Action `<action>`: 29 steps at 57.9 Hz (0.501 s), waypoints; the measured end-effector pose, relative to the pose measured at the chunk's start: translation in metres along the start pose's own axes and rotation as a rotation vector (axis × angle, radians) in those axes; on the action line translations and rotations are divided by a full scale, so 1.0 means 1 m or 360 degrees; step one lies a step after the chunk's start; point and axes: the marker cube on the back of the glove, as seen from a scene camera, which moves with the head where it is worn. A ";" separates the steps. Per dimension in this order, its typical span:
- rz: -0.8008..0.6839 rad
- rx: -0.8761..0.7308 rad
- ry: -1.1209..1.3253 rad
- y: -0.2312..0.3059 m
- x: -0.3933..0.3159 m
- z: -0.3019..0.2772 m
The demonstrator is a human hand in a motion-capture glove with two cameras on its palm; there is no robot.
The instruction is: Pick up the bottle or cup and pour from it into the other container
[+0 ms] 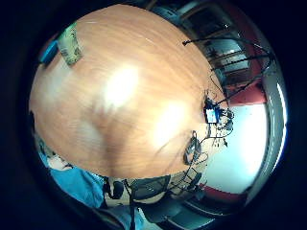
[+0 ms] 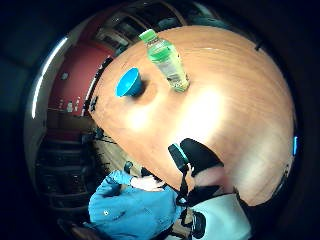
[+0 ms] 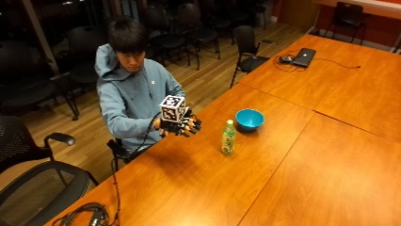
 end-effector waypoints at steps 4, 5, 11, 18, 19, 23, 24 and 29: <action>0.0021 -0.0017 0.0010 0.010 -0.016 0.014; 0.0027 -0.0023 -0.0003 0.008 -0.013 0.010; 0.0047 -0.0025 -0.0012 0.006 -0.006 0.003; 0.0052 -0.0050 0.0013 0.011 -0.004 0.005; 0.0055 -0.0053 0.0019 0.011 -0.003 0.004; 0.0070 -0.0046 0.0054 0.011 0.003 0.003; 0.0076 -0.0043 0.0059 0.011 0.004 0.003; 0.0106 -0.0062 0.0031 0.009 0.016 -0.006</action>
